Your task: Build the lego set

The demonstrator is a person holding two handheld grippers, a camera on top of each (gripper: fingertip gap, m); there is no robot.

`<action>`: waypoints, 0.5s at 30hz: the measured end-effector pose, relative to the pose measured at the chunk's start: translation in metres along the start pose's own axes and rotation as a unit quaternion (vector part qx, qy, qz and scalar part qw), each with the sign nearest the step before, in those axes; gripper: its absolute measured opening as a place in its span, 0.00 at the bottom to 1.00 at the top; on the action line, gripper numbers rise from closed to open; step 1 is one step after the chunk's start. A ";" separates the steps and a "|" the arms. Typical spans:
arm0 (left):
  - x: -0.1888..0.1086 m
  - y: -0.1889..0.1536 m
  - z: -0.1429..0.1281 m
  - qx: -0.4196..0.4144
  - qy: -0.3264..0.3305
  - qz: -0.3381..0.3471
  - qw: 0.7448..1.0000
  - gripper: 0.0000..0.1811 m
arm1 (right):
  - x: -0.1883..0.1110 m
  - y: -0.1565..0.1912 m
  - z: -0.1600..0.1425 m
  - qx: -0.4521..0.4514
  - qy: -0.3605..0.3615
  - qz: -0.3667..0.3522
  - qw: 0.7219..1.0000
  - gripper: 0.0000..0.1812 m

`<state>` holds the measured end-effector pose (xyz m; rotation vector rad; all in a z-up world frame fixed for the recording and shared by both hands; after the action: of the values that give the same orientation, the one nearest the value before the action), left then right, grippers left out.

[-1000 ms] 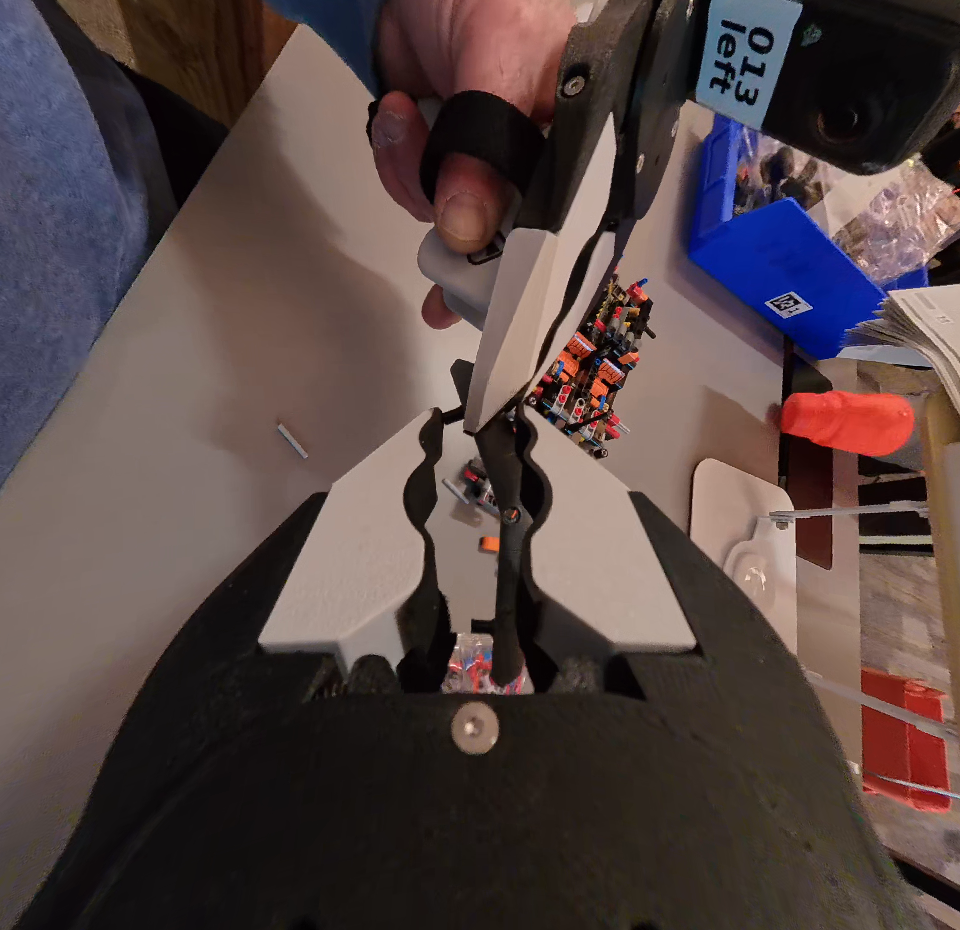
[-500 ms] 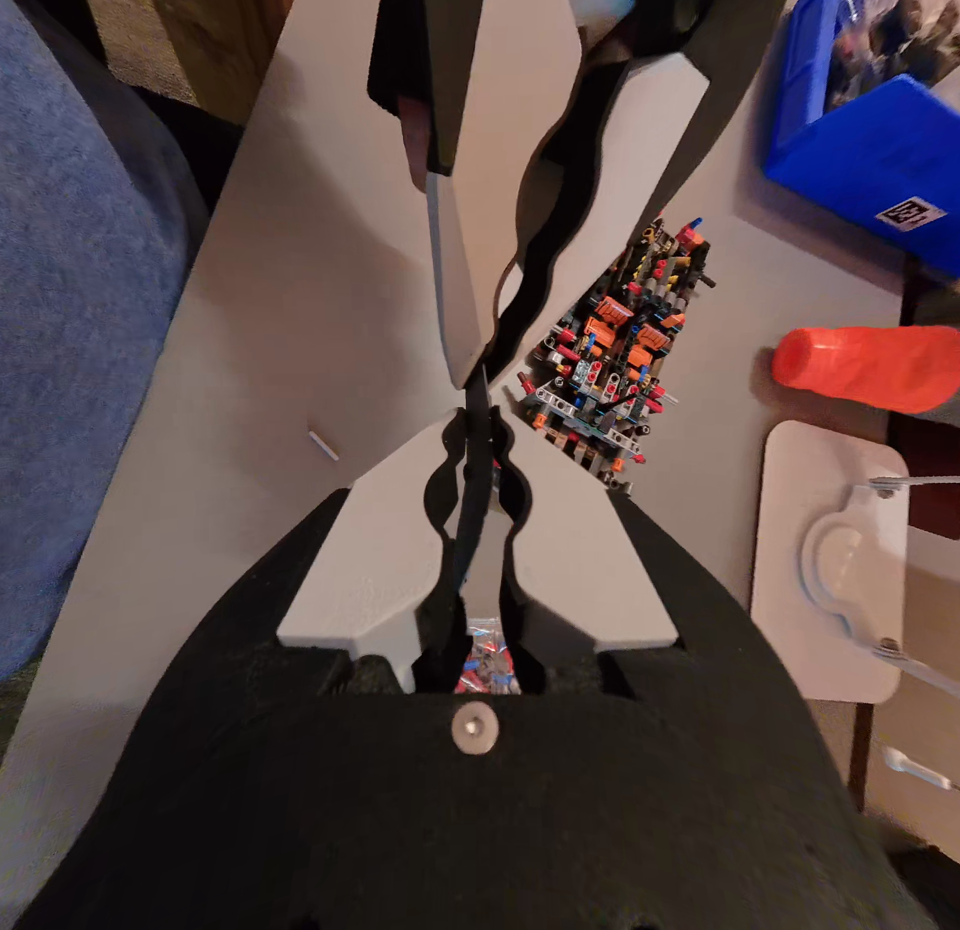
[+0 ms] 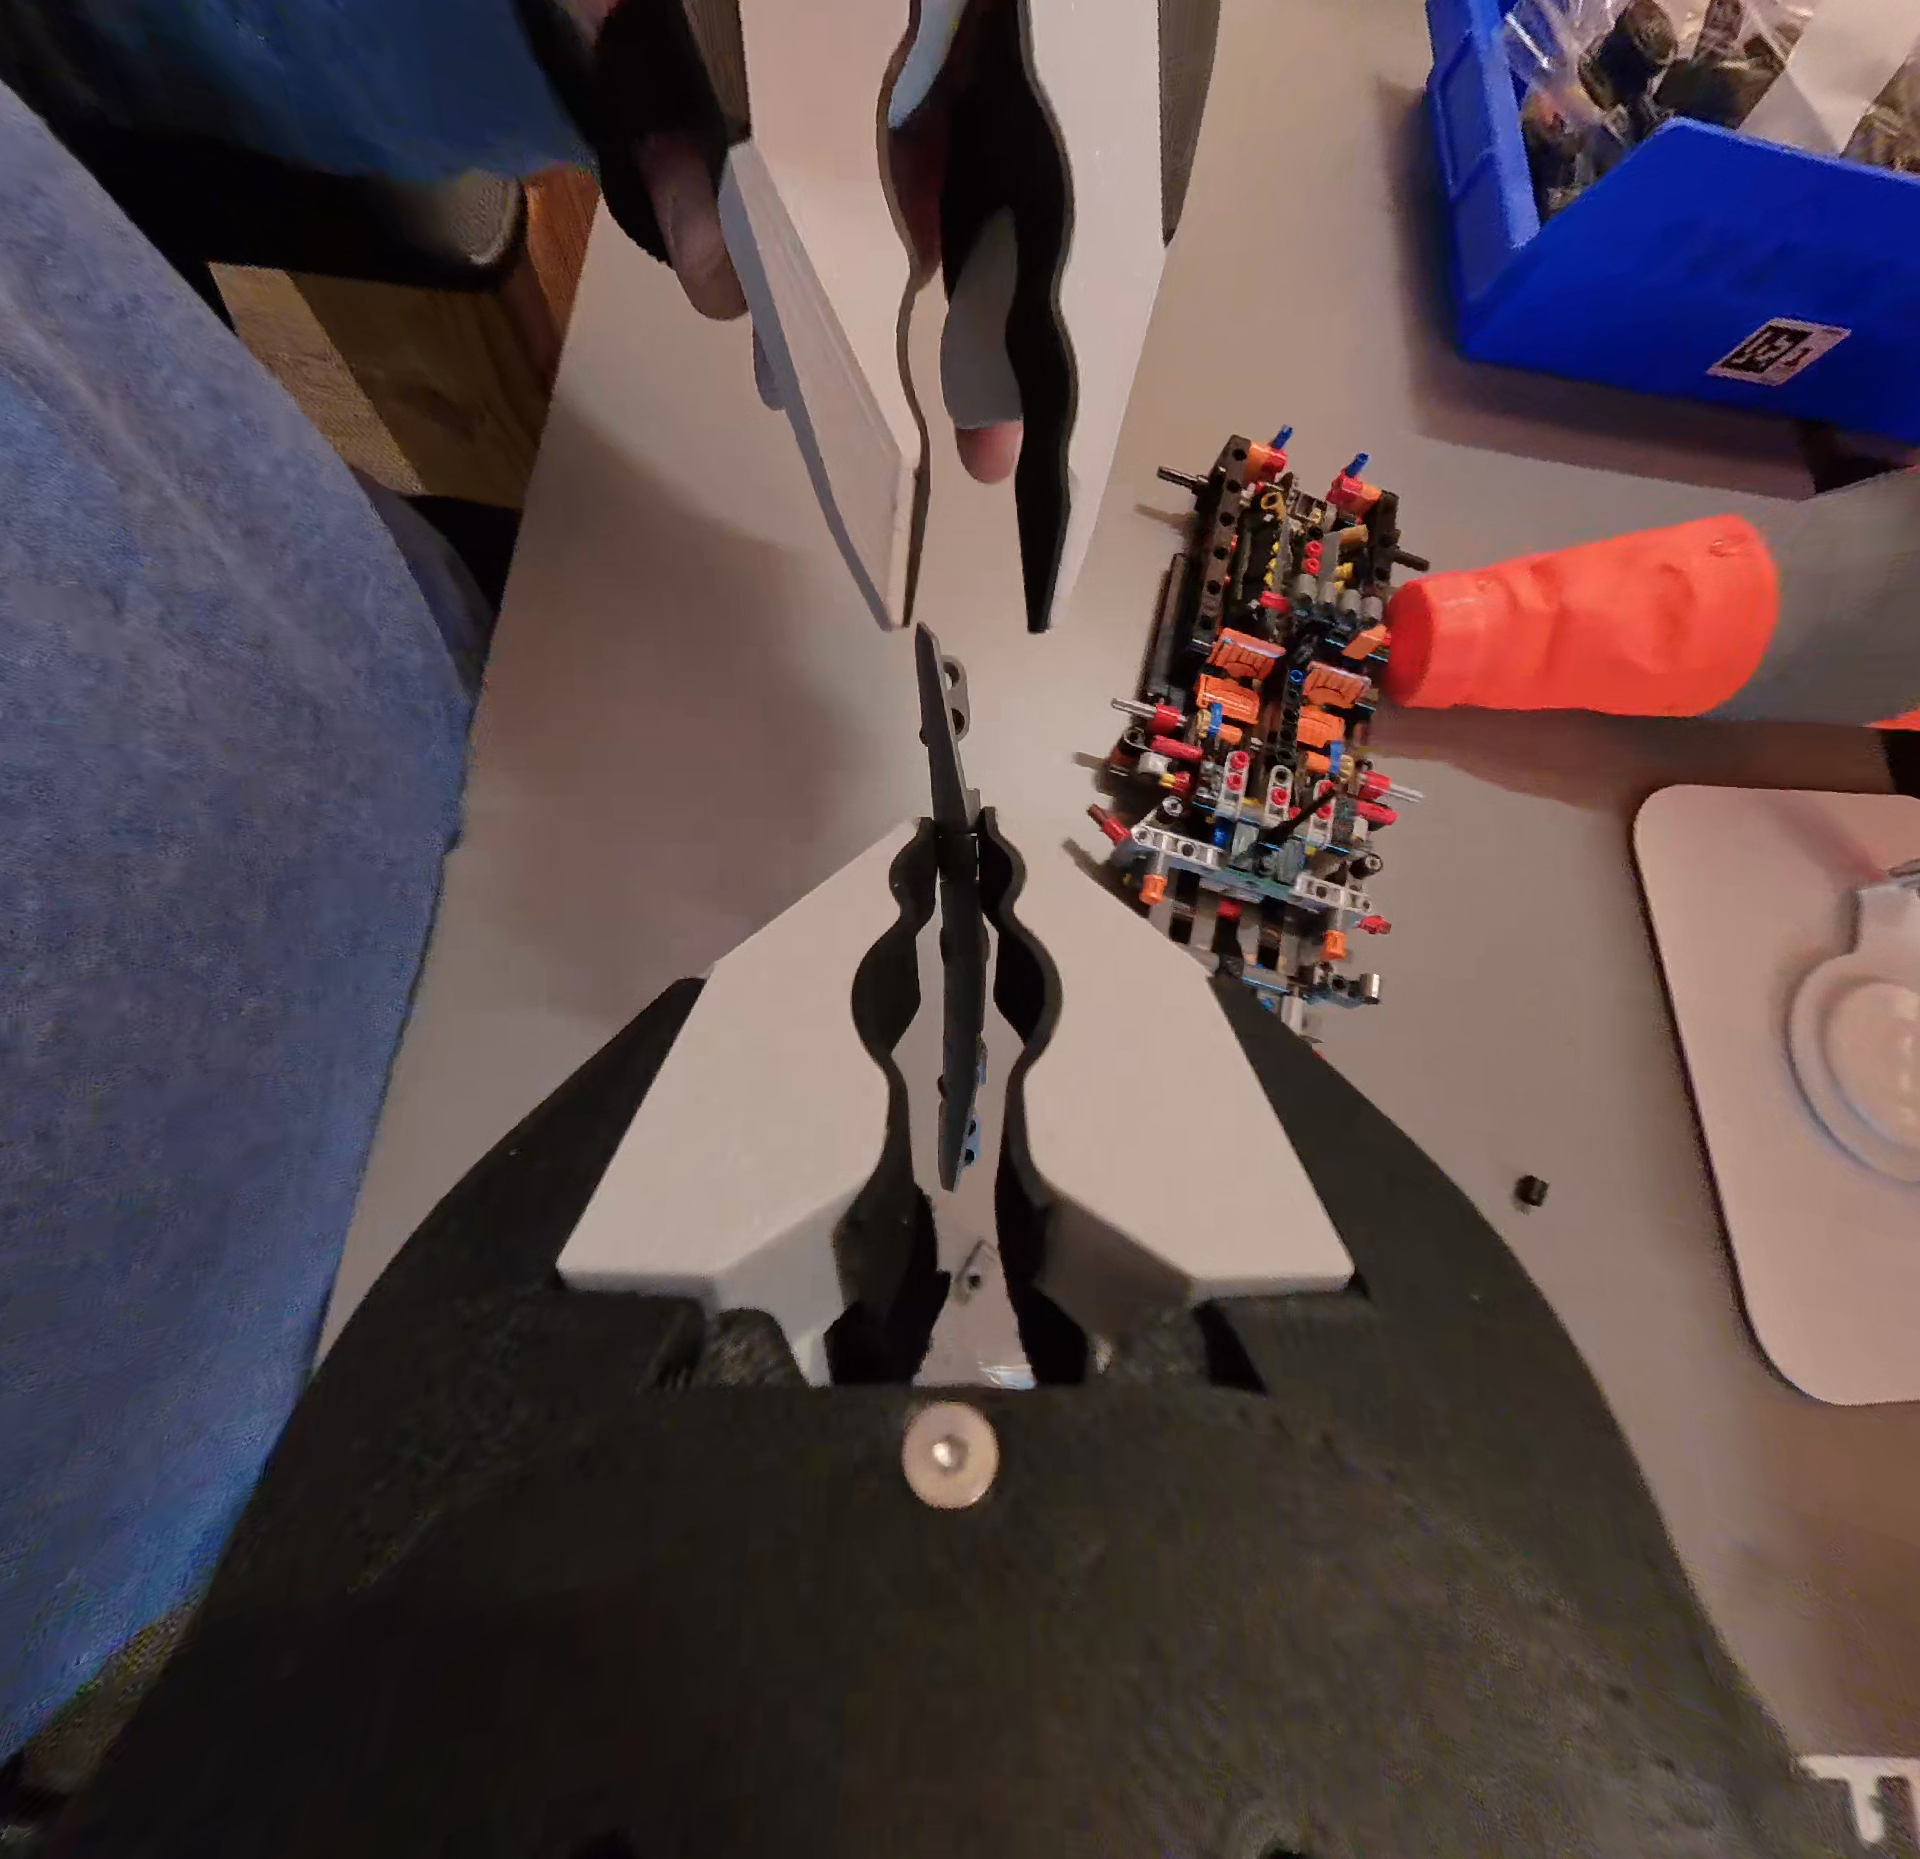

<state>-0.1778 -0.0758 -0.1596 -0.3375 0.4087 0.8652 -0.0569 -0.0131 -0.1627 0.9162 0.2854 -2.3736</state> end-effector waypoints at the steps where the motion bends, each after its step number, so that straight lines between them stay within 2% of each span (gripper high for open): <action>1: -0.001 -0.003 -0.002 0.000 -0.002 0.000 1.000 0.14 | 0.001 0.004 0.001 0.001 -0.003 0.000 1.000 0.03; 4: -0.003 -0.013 -0.004 -0.013 -0.032 -0.011 0.999 0.14 | 0.006 0.018 0.005 0.000 -0.007 -0.001 1.000 0.03; 15: -0.022 -0.039 -0.021 0.000 -0.043 0.005 0.999 0.18 | 0.009 0.062 0.007 0.019 -0.044 -0.021 0.999 0.03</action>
<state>-0.1646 -0.1232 -0.1625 -0.2972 0.3315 0.8851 -0.0296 -0.0699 -0.1630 0.8276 0.2284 -2.4569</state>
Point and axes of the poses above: each gripper's, where its closed fingertips meet, x out along the fingers, z out of its top, y = z × x across the jaws, the point moved 7 cm from there along -x, back along the fingers, and after that the axes turned 13 degrees about z, right-handed, at the moved point
